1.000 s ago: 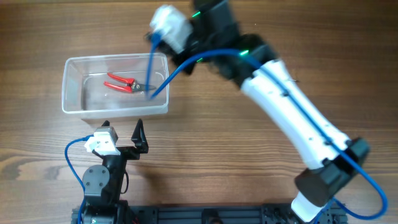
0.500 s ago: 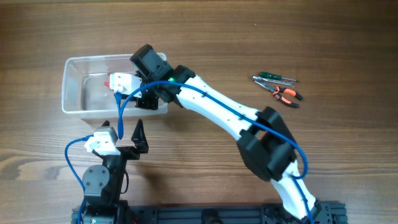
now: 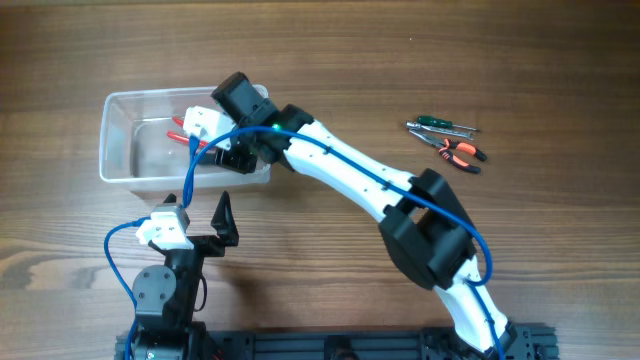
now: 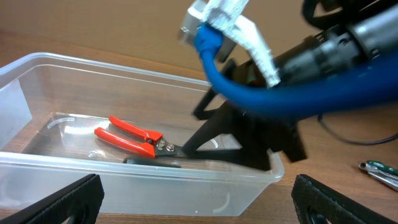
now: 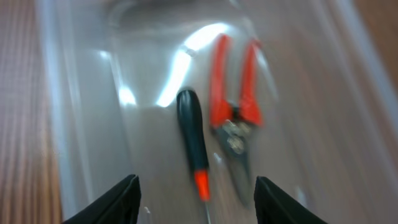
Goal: Pack container
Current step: 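Release the screwdriver into the container and withdraw right, then grasp the orange-black needle-nose pliers with the right gripper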
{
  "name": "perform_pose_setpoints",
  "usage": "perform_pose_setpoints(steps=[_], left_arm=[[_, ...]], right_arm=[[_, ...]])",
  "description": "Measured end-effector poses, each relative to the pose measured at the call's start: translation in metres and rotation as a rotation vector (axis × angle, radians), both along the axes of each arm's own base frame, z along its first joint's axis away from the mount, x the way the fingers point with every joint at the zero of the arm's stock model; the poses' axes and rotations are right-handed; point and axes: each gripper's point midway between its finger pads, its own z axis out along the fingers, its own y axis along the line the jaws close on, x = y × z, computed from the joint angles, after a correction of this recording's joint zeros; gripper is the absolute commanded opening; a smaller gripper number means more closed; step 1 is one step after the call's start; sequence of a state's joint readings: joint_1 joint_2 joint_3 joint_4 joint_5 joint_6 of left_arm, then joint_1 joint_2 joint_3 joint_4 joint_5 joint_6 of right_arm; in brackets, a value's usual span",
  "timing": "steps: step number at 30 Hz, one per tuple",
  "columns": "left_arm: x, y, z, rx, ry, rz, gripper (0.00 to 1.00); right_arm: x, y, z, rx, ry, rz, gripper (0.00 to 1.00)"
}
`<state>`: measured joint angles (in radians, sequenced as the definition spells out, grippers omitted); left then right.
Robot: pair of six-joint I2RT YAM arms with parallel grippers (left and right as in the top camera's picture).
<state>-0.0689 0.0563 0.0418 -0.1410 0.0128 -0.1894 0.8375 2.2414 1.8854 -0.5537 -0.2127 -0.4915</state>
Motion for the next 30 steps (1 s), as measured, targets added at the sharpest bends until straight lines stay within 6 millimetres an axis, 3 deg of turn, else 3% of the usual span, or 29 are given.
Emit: perform_pose_setpoints(steps=[3, 7, 9, 11, 13, 15, 17, 20, 23, 26, 28, 30], left_arm=[[0.000, 0.000, 0.000, 0.000, 0.000, 0.000, 1.00], [0.000, 0.000, 0.000, 0.000, 0.000, 0.000, 1.00], [0.000, 0.000, 0.000, 0.000, 0.000, 0.000, 1.00], [0.000, 0.000, 0.000, 0.000, 0.000, 0.000, 1.00], [0.000, 0.000, 0.000, 0.000, 0.000, 0.000, 1.00], [0.000, 0.000, 0.000, 0.000, 0.000, 0.000, 1.00], [0.000, 0.000, 0.000, 0.000, 0.000, 0.000, 1.00], [0.000, 0.000, 0.000, 0.000, 0.000, 0.000, 1.00], [0.000, 0.000, 0.000, 0.000, 0.000, 0.000, 1.00], [0.000, 0.000, 0.000, 0.000, 0.000, 0.000, 1.00], [0.000, 0.000, 0.000, 0.000, 0.000, 0.000, 1.00], [0.000, 0.000, 0.000, 0.000, 0.000, 0.000, 1.00]], right_arm=[[0.019, -0.029, 0.036, -0.023, -0.053, -0.140, 0.62], [0.044, -0.092, 0.118, 0.009, -0.143, -0.320, 0.71], [0.061, -0.150, 0.165, 0.043, -0.179, -0.458, 0.78], [0.079, -0.209, 0.195, 0.070, -0.191, -0.604, 0.83], [0.096, -0.274, 0.206, 0.077, -0.168, -0.768, 0.87], [0.105, -0.330, 0.194, 0.069, -0.094, -0.919, 0.86], [0.108, -0.375, 0.164, 0.045, 0.021, -1.039, 0.81], [0.102, -0.415, 0.105, -0.018, 0.206, -1.150, 0.75], [0.086, -0.434, 0.047, -0.103, 0.368, -1.187, 0.68], [0.051, -0.444, -0.012, -0.231, 0.560, -1.168, 0.66], [0.027, -0.443, -0.040, -0.301, 0.654, -1.128, 0.66], [0.014, -0.443, -0.054, -0.334, 0.696, -1.098, 0.66]])
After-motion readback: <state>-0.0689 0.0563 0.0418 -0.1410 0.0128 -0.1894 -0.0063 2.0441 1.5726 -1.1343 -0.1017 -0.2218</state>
